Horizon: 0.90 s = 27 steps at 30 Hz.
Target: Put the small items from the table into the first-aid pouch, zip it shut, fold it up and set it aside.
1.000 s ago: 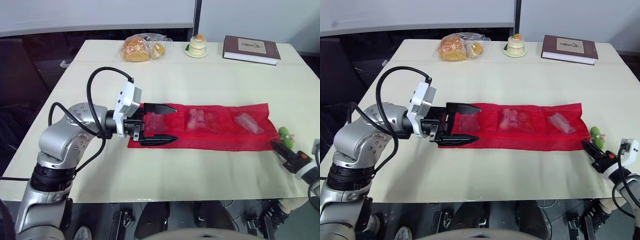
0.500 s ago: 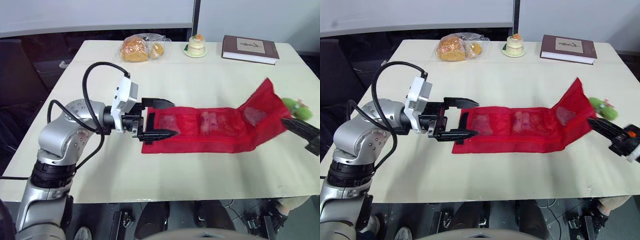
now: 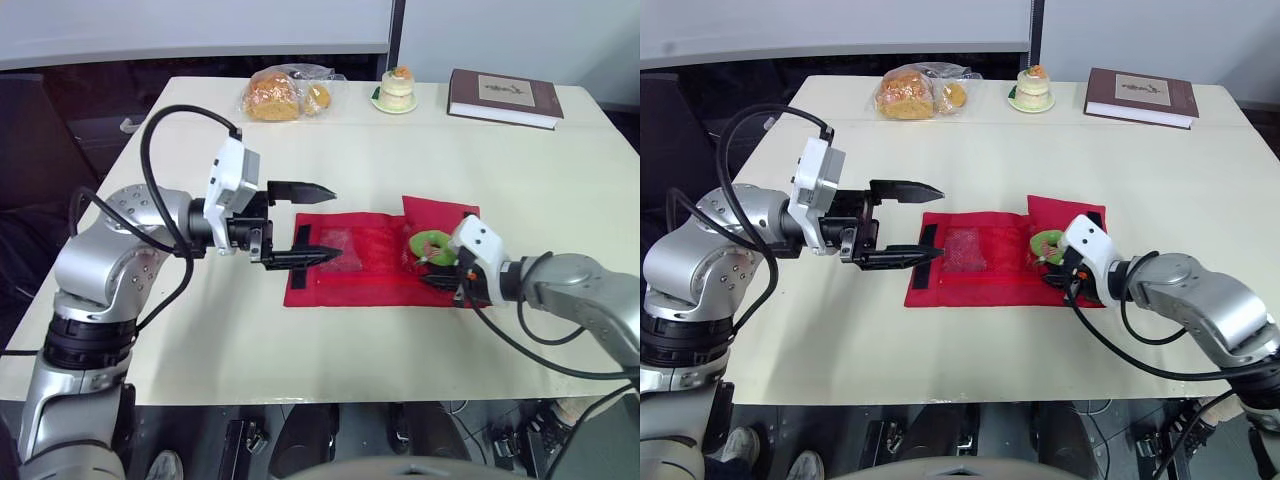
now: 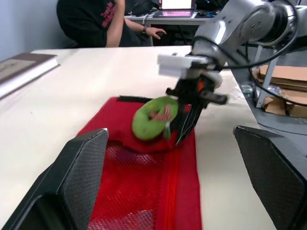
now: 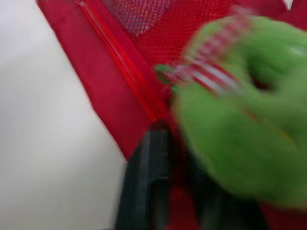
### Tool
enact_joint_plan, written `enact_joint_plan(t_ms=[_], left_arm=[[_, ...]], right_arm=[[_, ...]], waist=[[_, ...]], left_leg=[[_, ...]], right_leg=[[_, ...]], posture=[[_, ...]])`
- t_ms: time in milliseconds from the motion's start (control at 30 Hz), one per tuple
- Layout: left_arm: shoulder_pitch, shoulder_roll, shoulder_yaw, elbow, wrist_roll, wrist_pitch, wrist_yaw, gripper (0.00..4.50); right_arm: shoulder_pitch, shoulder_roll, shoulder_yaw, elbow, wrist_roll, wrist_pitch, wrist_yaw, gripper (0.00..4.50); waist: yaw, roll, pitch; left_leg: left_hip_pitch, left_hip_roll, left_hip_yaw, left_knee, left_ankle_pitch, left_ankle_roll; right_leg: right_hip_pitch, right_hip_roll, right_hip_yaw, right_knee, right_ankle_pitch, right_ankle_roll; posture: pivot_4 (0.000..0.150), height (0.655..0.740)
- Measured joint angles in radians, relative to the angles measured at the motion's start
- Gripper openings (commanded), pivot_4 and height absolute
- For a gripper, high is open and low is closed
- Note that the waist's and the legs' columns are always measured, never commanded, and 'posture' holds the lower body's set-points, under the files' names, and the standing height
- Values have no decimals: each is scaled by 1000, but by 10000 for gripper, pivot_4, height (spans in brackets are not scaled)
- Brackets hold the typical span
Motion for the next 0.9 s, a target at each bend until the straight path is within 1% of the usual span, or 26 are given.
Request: enact_joint_plan(t_ms=[33, 67, 100, 133, 167, 200, 233, 333, 400, 500, 567, 633, 667, 767, 900], left_arm=[[7, 0, 4, -10, -3, 8, 8, 45000], [13, -1, 11, -14, -12, 13, 14, 45000], [14, -1, 12, -15, -14, 14, 15, 45000], [22, -1, 29, -17, -28, 27, 26, 45000], [45, -2, 47, -27, -54, 49, 44, 45000], [71, -2, 61, -28, -65, 61, 53, 45000], [89, -3, 69, -25, -70, 75, 64, 45000], [140, -17, 92, -17, -85, 118, 128, 45000], [174, -28, 110, -4, -88, 151, 177, 45000], [256, -33, 115, 23, -88, 227, 254, 45000], [312, -61, 122, 38, -109, 291, 307, 45000], [332, -98, 150, 39, -152, 338, 351, 45000], [333, -131, 183, 41, -189, 381, 405, 45000], [336, -162, 226, 59, -224, 434, 483, 45000], [365, -173, 241, 77, -227, 482, 559, 45000]], right_arm=[[12, 8, -7, -10, 3, -13, 7, 23349], [26, 7, -23, -20, 9, -16, 20, 26974], [30, 7, -27, -22, 10, -17, 22, 26974], [50, 3, -60, -33, 20, -18, 39, 34606], [115, -31, -153, -60, 69, -35, 99, 34998], [147, -59, -201, -69, 85, -44, 132, 38765], [165, -78, -242, -70, 91, -54, 157, 43955], [234, -114, -365, -78, 98, -142, 256, 44600], [257, -115, -413, -79, 97, -192, 295, 44600], [266, -114, -485, -78, 103, -252, 338, 44600], [265, -114, -527, -78, 125, -279, 373, 44600], [255, -114, -537, -78, 155, -283, 392, 44600], [235, -114, -537, -78, 177, -281, 400, 44600], [194, -115, -541, -76, 203, -281, 410, 44600], [174, -133, -540, -71, 212, -279, 421, 44600]], waist=[[3, 0, 0], [6, 0, 0], [6, 0, 0], [7, 0, 0], [7, 0, 0], [5, 0, 0], [5, 0, 0], [3, 0, 0], [2, 0, 0], [1, 0, 0], [3, -1, 1], [7, -1, 1], [8, -1, 1], [6, -1, 1], [6, -1, 1]], left_leg=[[0, 0, 0, 0, 0, 0], [0, 0, -1, 0, 0, 0], [0, 0, -1, 0, 0, 0], [0, 0, -1, 0, 0, 0], [0, 0, -1, 0, 0, 0], [0, 0, -1, 0, 0, 0], [0, 0, -1, 0, 0, 0], [2, 1, -1, 0, 0, 0], [2, 2, -1, 0, 0, 0], [2, 2, 0, 0, 0, 0], [2, 2, -1, 0, 0, 0], [2, 2, -1, 0, 0, 0], [2, 1, -2, 1, 0, 0], [2, 1, -2, 1, 0, 0], [2, 1, -2, 1, 0, 0]], right_leg=[[0, 0, 0, 1, 1, 2], [0, 0, -1, 0, 1, 2], [0, 0, -1, 0, 1, 2], [0, 0, -1, 0, 1, 2], [1, -1, -1, 0, 1, 2], [1, -1, -1, 0, 1, 2], [1, -1, -1, 0, 1, 2], [1, 0, -1, 0, 0, 4], [1, 1, -1, 1, 0, 4], [1, 1, -1, 1, 0, 4], [1, 0, -1, 1, 1, 4], [1, -1, -2, 1, 1, 2], [1, -2, -2, 1, 0, 0], [2, -2, -2, 1, 0, -1], [2, -3, -3, 1, 0, -2]], posture=[[1500, 7289], [1500, 7289], [1500, 7289], [1500, 7289], [1500, 7289], [1500, 7289], [1500, 7289], [1500, 7289], [1500, 7289], [1500, 7289], [1500, 7289], [1500, 7289], [1500, 7289], [1500, 7289], [1500, 7289]])
